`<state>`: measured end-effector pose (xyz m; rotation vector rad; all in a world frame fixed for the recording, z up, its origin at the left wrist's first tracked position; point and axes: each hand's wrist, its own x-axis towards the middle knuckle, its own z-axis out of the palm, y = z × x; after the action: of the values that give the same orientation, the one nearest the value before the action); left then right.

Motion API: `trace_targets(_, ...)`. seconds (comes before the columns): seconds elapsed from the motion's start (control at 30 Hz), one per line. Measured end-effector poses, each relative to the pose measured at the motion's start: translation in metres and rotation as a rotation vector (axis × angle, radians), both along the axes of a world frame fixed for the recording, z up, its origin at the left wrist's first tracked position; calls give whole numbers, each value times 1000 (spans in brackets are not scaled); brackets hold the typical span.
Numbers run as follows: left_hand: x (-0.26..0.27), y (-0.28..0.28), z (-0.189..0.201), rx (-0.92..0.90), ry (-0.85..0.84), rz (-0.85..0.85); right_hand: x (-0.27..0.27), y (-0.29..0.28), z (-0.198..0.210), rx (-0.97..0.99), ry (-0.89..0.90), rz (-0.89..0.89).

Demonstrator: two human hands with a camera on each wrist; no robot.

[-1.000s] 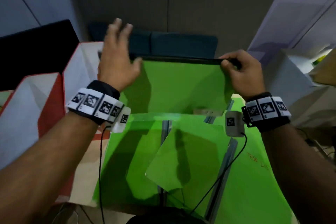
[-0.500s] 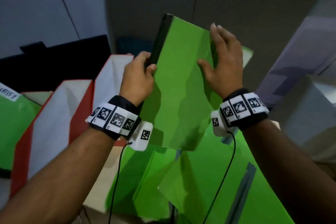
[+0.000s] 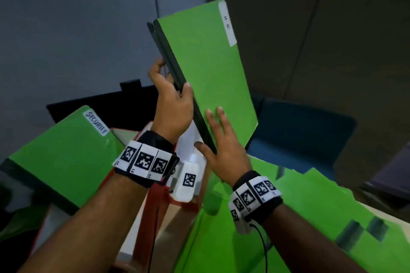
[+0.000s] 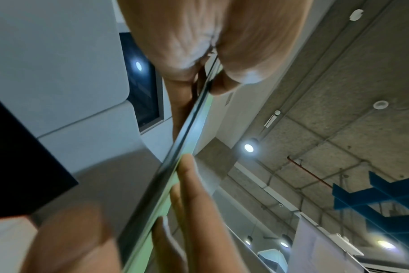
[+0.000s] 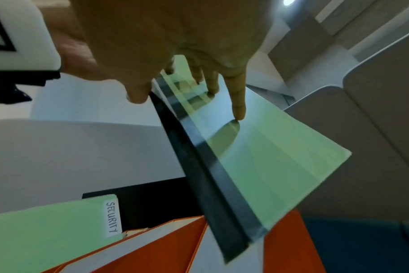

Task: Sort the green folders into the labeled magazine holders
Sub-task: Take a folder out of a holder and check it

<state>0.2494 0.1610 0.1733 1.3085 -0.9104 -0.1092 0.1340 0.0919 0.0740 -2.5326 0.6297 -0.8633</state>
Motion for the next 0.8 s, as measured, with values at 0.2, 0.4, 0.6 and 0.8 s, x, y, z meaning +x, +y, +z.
trace_targets(0.2,52,15,31,-76,-112,1,58,1,3,-26,8,79)
trace_targets(0.4,93,-2,34,-125,-268,89,103,-5,-6,33,-84,69)
trace_targets(0.6,138,-32,0,52,-314,67,114,-21,-56,112,11,57)
trace_targets(0.8,155,-52,-40,188,-165,62,123,-39,-85,269,42,-33)
